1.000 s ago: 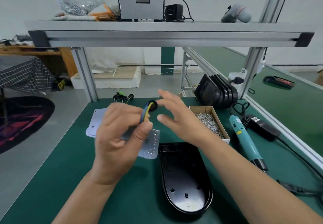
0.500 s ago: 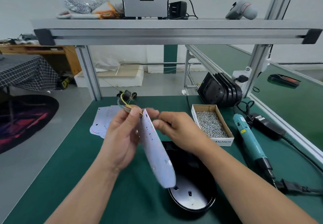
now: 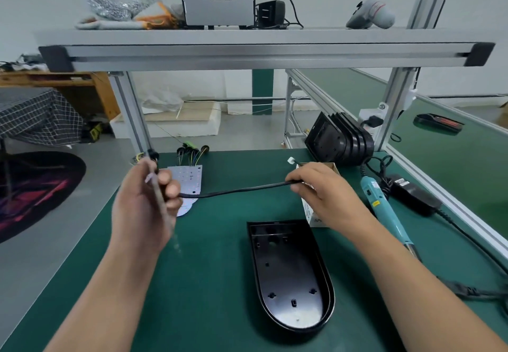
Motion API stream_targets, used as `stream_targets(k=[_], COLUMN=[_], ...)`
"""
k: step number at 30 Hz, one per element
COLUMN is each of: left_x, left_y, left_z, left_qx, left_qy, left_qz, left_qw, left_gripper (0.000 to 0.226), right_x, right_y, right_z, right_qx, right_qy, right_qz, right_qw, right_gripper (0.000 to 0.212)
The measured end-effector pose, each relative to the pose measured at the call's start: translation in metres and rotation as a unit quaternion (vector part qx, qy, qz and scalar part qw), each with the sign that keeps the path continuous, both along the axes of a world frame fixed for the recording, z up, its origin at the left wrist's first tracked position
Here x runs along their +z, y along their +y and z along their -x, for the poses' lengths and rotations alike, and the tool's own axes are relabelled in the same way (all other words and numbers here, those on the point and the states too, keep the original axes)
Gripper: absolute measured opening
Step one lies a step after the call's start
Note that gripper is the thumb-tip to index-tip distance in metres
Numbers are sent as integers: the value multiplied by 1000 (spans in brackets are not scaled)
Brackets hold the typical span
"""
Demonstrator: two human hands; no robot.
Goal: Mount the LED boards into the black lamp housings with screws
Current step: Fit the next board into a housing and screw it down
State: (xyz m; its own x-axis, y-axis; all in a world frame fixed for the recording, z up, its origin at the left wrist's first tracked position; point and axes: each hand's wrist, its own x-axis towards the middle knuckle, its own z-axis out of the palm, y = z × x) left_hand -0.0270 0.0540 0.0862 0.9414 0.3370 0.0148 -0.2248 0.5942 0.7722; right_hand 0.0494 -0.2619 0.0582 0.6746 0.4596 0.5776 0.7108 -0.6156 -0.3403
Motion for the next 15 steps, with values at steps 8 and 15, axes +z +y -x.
stream_targets(k=[8, 15], left_x=[-14, -24], left_y=[-29, -64], left_z=[9, 11], left_qx=[-212, -389], left_qy=[27, 47], left_qz=[-173, -85], left_qw=[962, 916], left_gripper=[36, 18], right_x=[27, 29], right_y=[29, 45], right_z=[22, 28], right_qx=[81, 66], right_qy=[-136, -189], right_qz=[-104, 25], right_qw=[982, 979], right_gripper=[30, 31])
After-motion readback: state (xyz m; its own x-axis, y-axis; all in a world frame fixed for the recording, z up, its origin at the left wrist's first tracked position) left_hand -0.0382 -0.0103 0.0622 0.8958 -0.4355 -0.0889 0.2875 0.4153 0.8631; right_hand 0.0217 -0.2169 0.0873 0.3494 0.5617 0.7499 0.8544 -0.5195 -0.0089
